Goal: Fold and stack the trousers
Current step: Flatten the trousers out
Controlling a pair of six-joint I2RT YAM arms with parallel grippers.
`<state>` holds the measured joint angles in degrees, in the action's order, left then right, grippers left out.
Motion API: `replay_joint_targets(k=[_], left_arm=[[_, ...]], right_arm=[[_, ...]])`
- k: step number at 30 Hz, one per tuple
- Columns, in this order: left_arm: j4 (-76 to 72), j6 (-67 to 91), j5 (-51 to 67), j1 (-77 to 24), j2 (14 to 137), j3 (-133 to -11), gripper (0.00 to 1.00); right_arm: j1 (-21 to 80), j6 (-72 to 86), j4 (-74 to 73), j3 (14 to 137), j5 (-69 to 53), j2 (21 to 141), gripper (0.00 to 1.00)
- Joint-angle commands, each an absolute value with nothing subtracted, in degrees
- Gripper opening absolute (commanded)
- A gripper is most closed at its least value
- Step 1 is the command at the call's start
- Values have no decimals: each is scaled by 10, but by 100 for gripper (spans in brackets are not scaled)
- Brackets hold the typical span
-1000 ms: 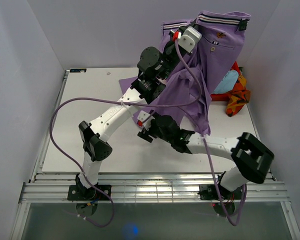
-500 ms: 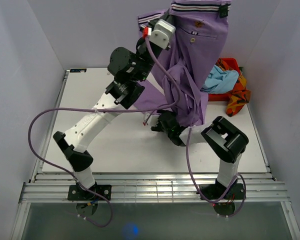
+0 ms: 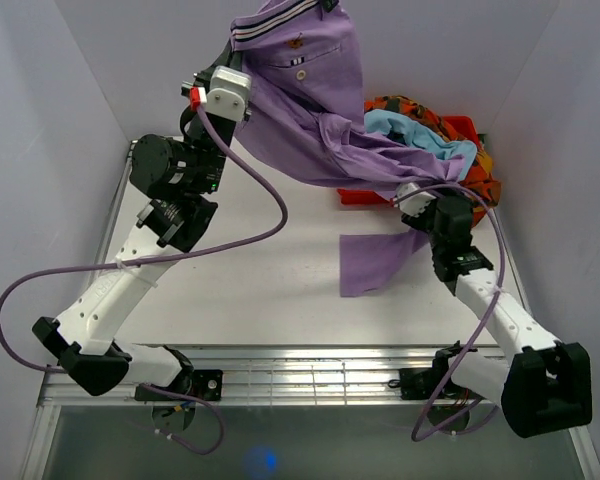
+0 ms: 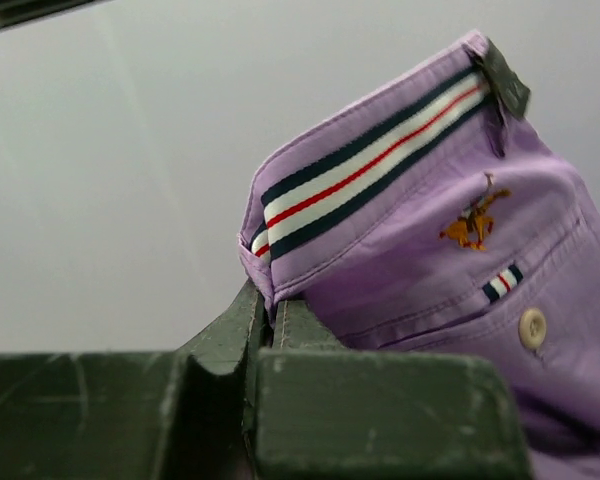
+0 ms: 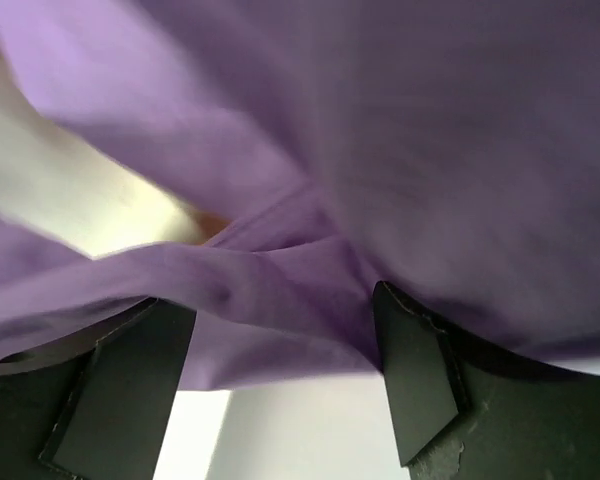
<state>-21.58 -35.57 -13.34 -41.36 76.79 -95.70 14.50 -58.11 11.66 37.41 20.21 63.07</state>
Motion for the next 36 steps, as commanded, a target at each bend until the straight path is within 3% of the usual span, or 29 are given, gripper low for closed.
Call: replay_joint_targets(k=[1,6,11,17,22,27,31,36], left_arm=[[-233,-360,-156,-383,718,-878,0],[-200,-358,-180,-324,643,-728,0],[-128,-317,-182,-201,607,-604,0],[26,-264,-135,-129,598,-484,0],[13,-265,-111,-65,597,-377,0],[44,-272,-54,3,632,-381,0],[112,-251,6,117,679,-430,0],[190,-246,106,181,736,-496,0]], right_arm=[[84,-589,-1,419,150,575,77],[83,-599,-109,398,29,491,75],[92,-680,-258,358,-79,480,72],[91,-688,-346,389,-144,510,86],[92,-604,-428,469,-196,583,98],[92,-548,-423,533,-241,677,95],[97,-528,-441,590,-271,750,91],[136,-554,-421,535,-236,794,90]])
